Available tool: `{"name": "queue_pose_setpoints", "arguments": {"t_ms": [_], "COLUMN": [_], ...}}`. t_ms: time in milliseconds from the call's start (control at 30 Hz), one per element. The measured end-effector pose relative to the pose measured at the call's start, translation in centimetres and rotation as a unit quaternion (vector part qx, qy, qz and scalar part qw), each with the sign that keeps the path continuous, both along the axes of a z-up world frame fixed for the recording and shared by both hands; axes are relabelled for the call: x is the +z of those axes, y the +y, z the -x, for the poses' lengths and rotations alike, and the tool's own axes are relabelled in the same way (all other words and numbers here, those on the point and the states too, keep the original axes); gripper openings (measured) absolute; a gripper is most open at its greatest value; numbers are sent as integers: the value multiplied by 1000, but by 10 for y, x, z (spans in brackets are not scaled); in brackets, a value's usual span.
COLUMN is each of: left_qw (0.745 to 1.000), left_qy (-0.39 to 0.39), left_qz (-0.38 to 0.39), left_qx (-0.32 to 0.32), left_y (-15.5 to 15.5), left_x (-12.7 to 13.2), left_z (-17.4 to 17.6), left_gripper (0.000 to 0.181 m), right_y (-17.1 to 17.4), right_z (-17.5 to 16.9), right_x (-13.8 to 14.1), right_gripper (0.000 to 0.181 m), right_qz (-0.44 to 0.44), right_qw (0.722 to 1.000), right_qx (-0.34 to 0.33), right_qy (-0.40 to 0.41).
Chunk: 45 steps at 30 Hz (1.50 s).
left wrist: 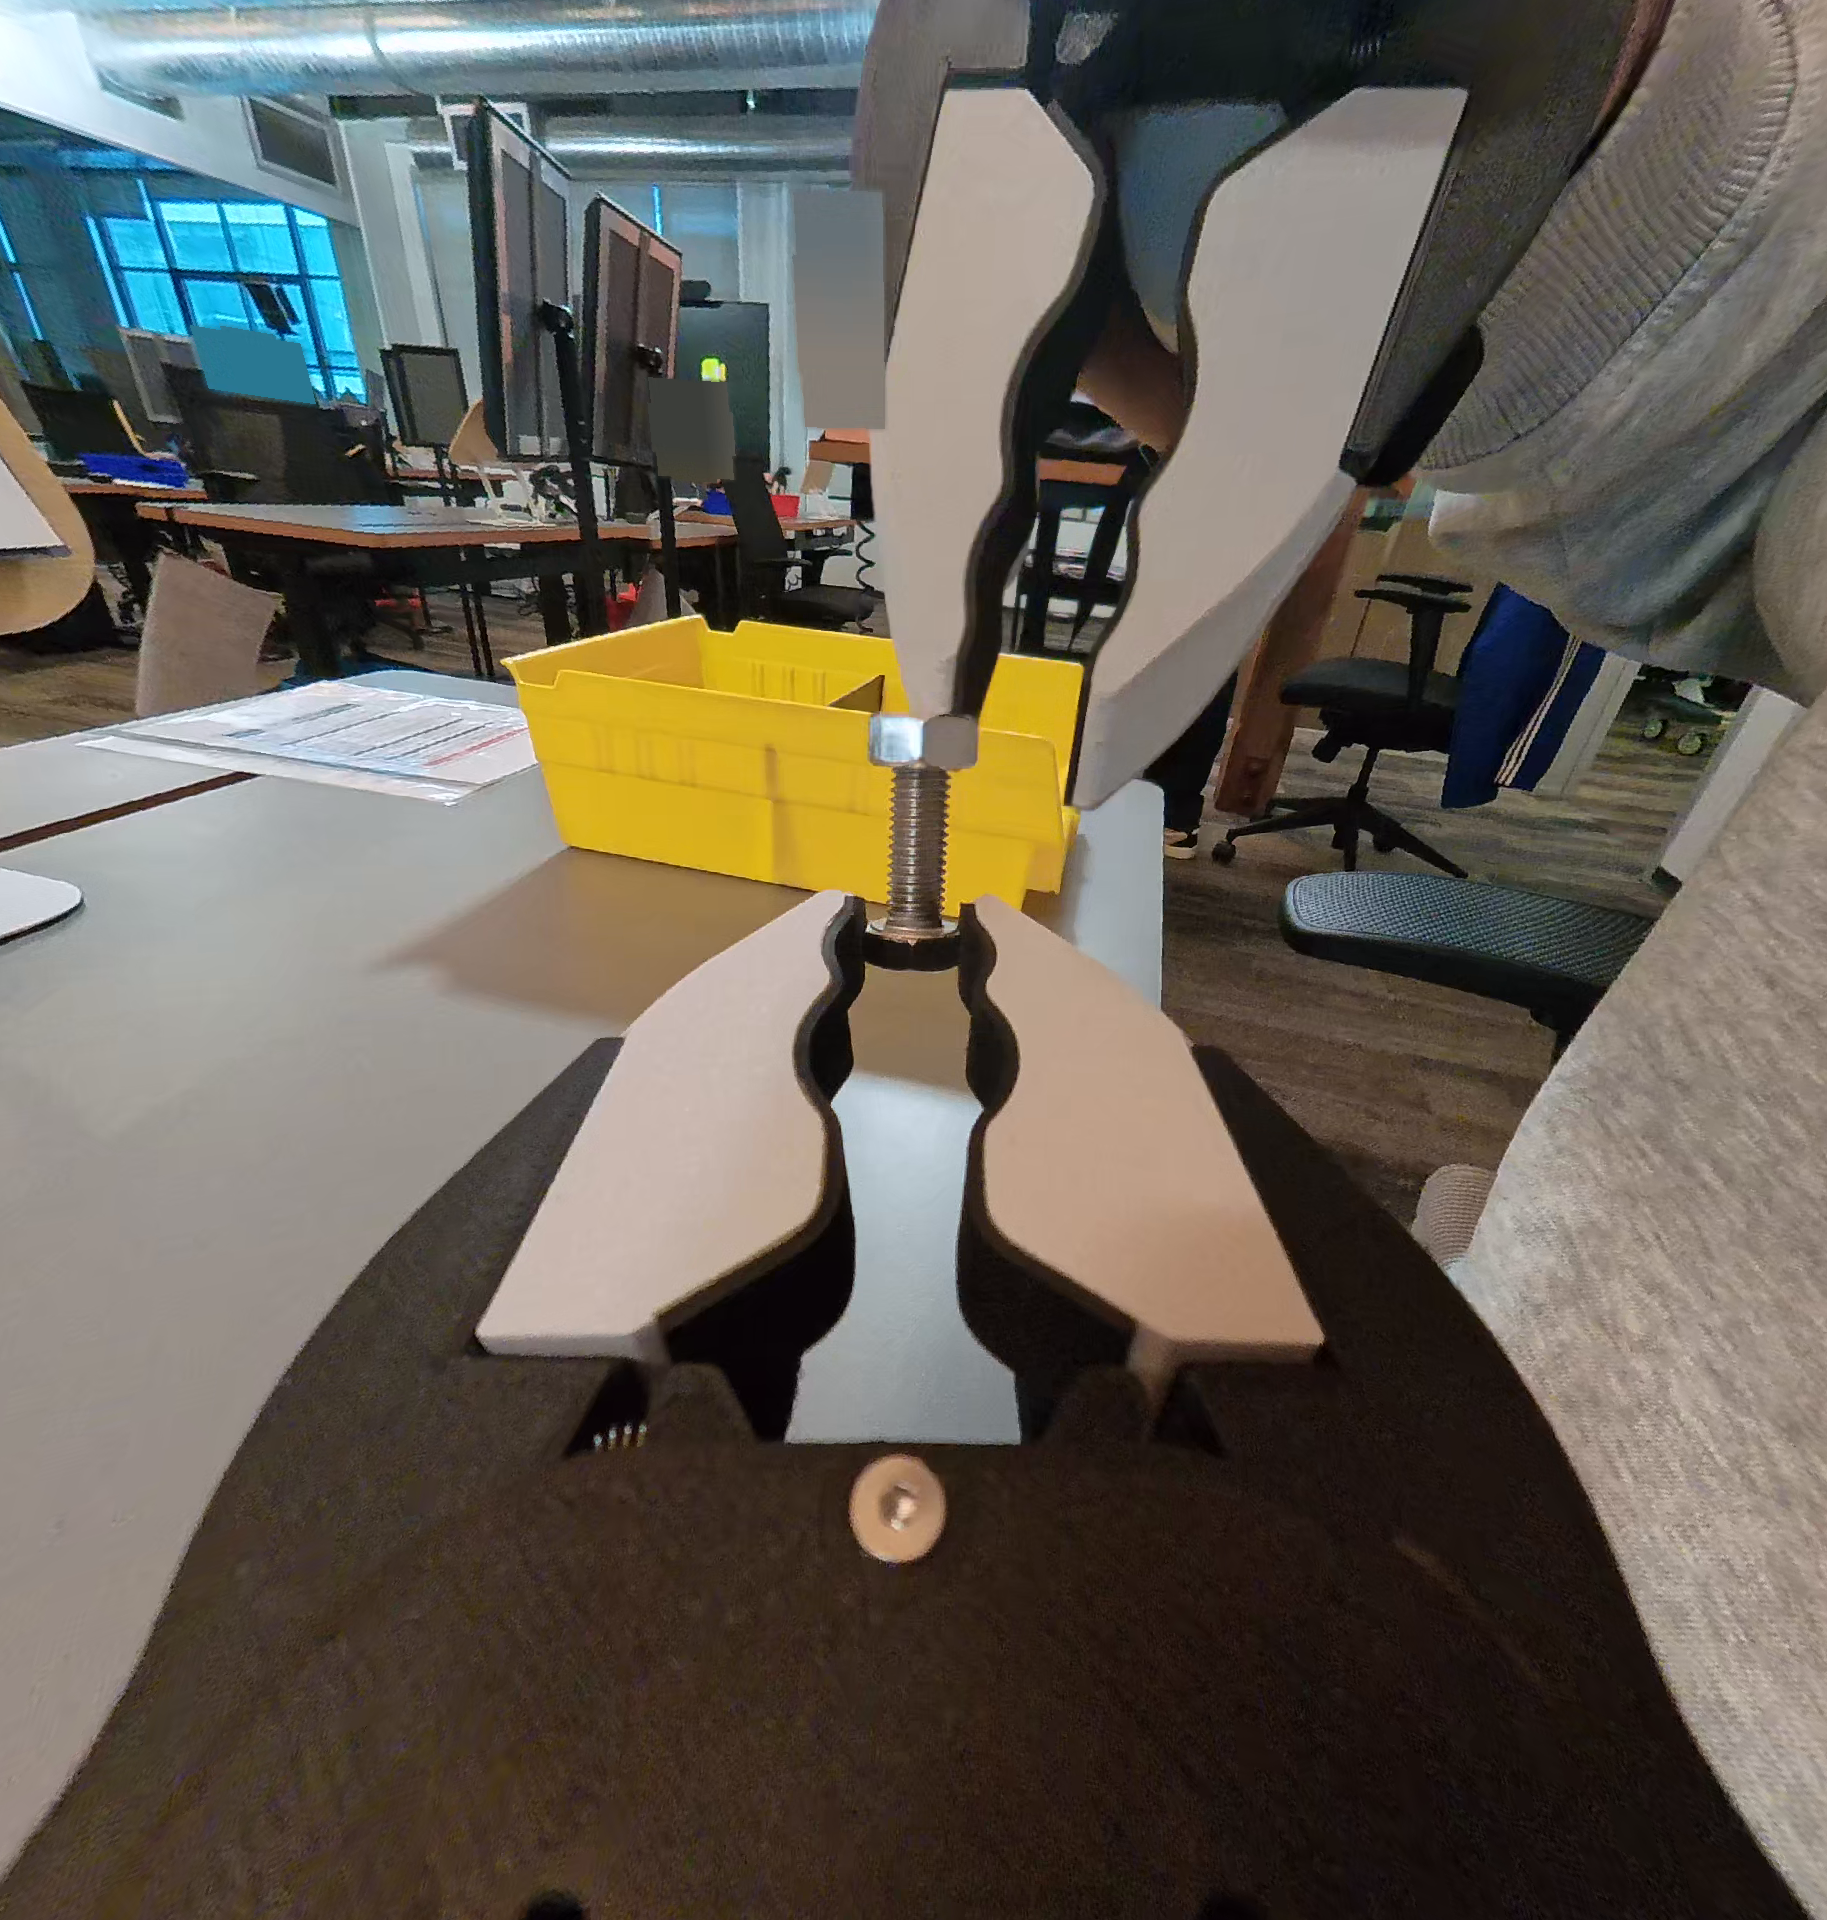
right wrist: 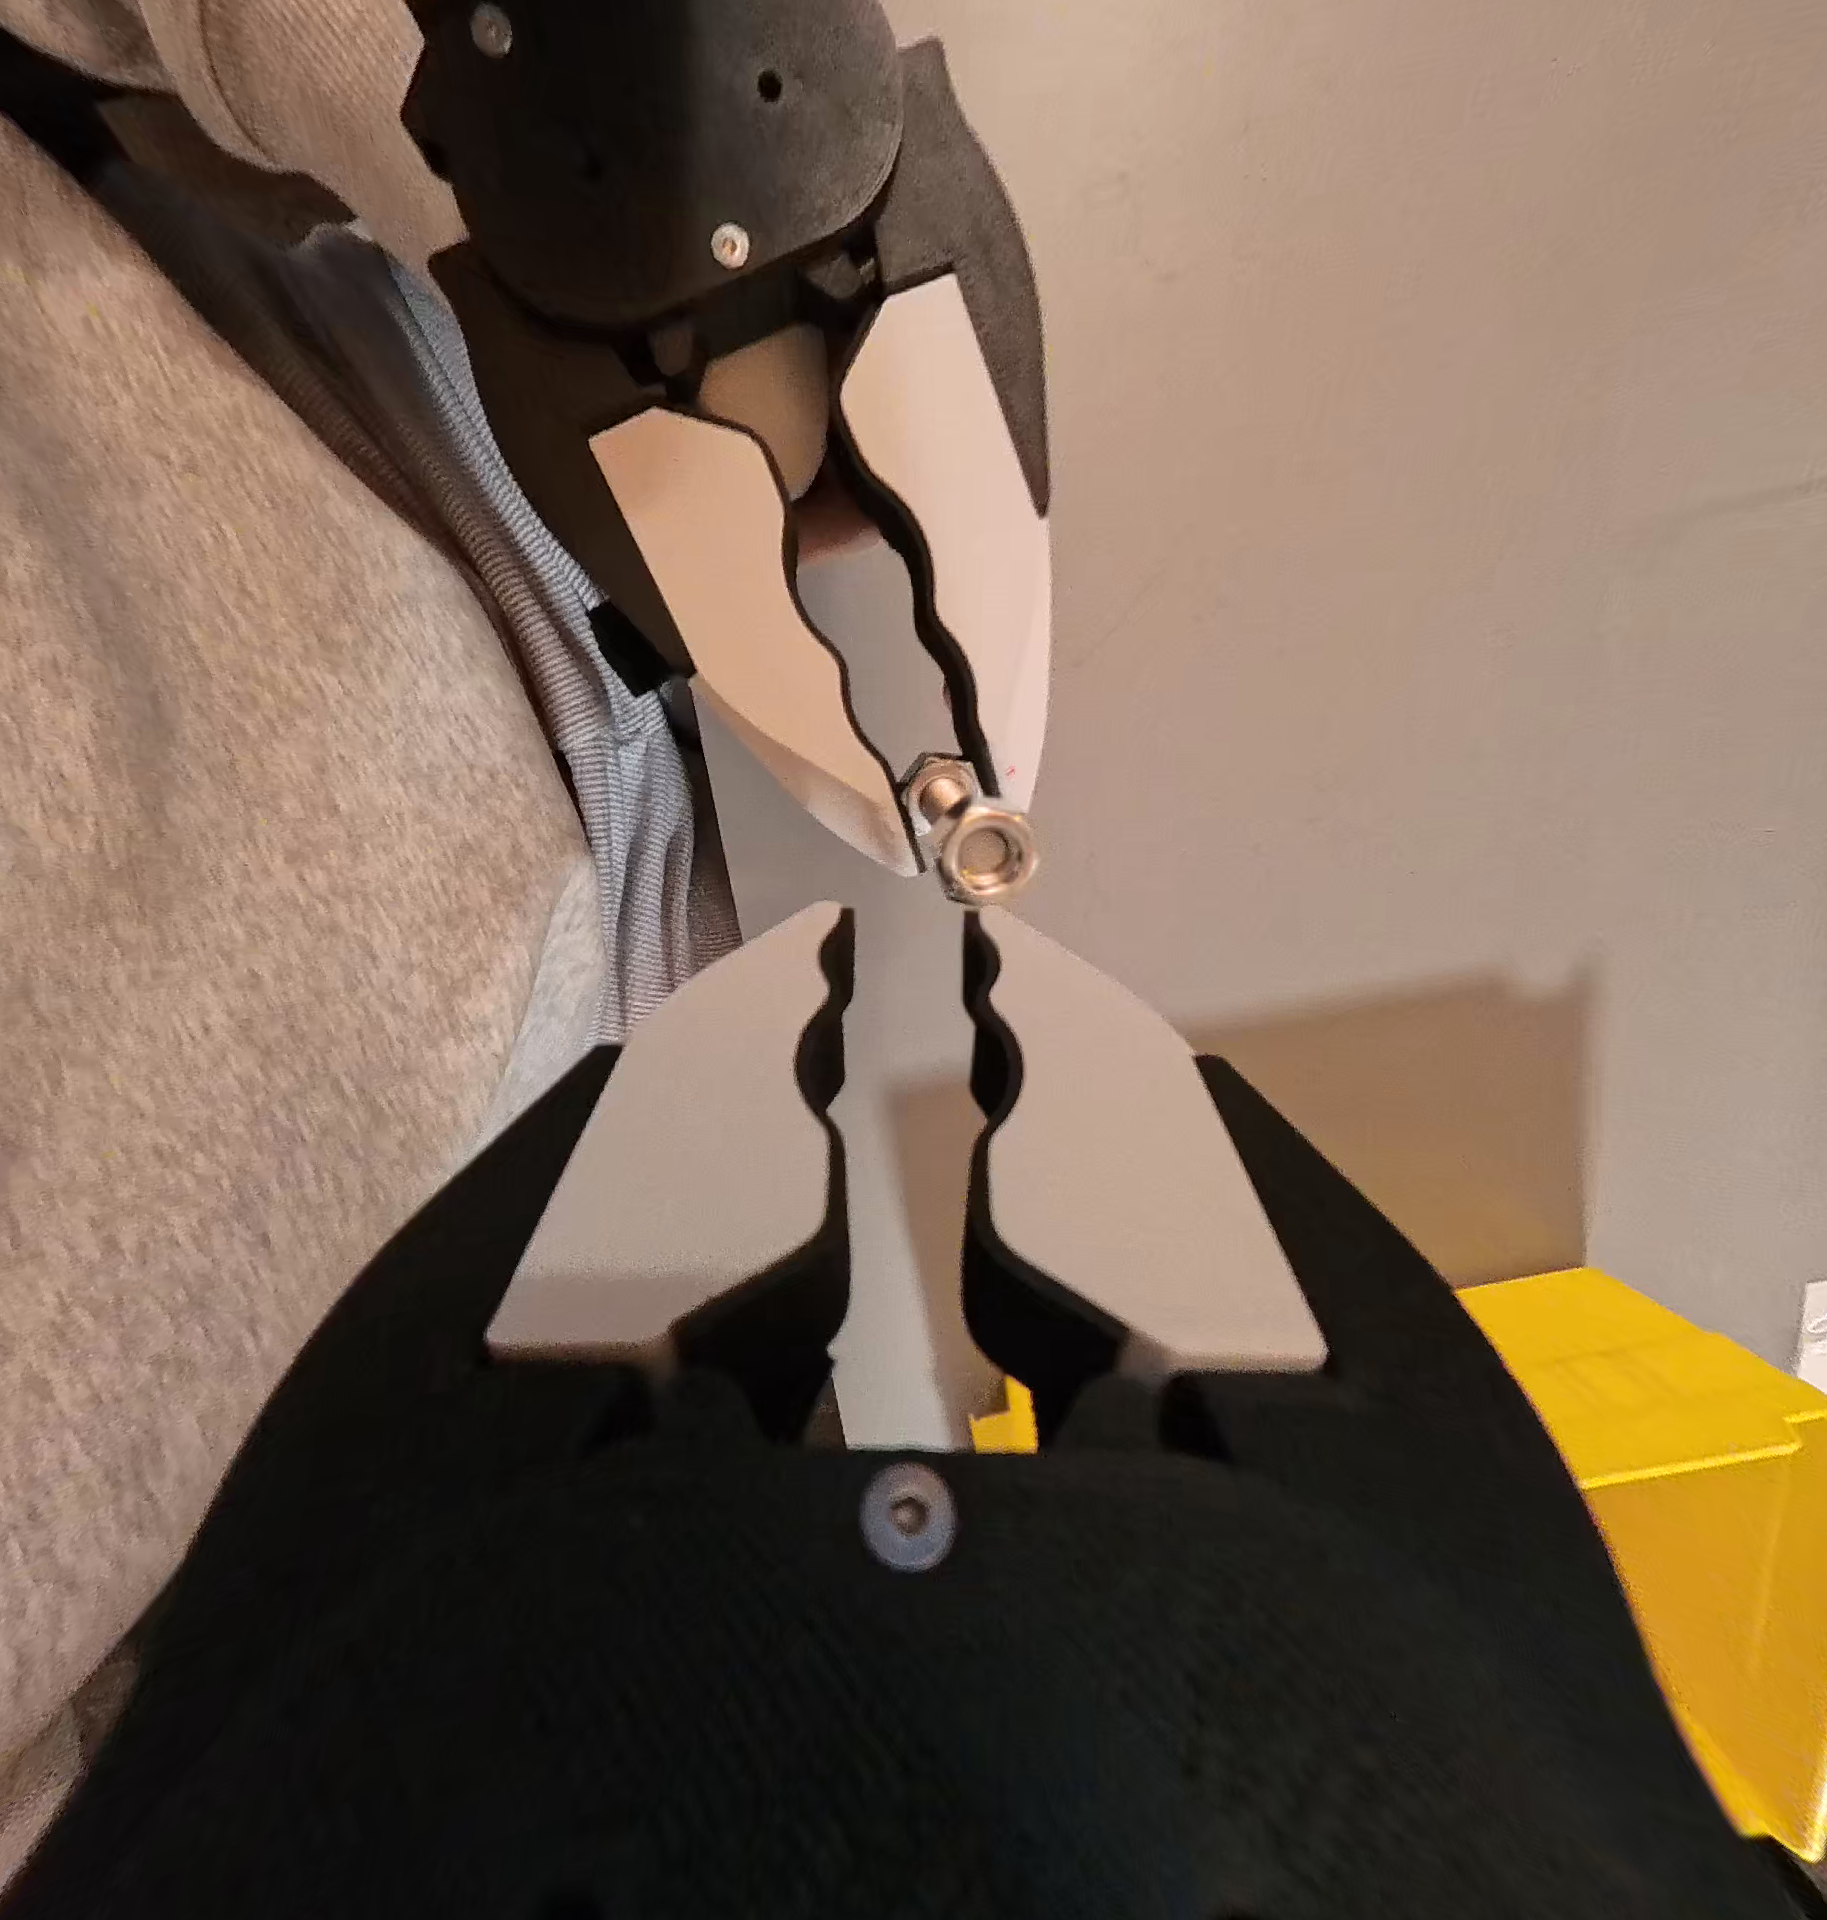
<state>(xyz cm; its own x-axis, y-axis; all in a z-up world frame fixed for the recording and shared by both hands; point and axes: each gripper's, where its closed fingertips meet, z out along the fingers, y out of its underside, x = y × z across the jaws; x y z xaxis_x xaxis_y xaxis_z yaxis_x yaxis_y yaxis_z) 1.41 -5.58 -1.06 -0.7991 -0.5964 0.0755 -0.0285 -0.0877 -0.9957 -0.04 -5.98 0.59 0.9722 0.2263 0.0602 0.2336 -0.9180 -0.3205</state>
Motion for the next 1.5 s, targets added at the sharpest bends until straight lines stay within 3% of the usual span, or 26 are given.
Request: {"name": "queue_pose_setpoints", "arguments": {"t_ms": [33,467,967,1500], "left_qw": [1000,1000,997,950], "left_qy": [0,-8,12,90], "left_qz": [2,-14,37,120], "left_qx": [-1,-8,-66,-275], "left_y": [0,-4,-7,-20], "left_x": [0,-2,9,18], "left_z": [0,4,15,58], "left_gripper": [18,18,18,17], "right_y": [1,13,12,0], "right_z": [-1,-2,7,39], "right_x": [1,2,12,25], "right_gripper": [20,19,19,18], "right_qz": [-4,-24,-30,-87], "right_qw": [1000,1000,996,968], "right_qx": [-2,4,80,228], "right_qy": [-1,-14,-19,65]}}
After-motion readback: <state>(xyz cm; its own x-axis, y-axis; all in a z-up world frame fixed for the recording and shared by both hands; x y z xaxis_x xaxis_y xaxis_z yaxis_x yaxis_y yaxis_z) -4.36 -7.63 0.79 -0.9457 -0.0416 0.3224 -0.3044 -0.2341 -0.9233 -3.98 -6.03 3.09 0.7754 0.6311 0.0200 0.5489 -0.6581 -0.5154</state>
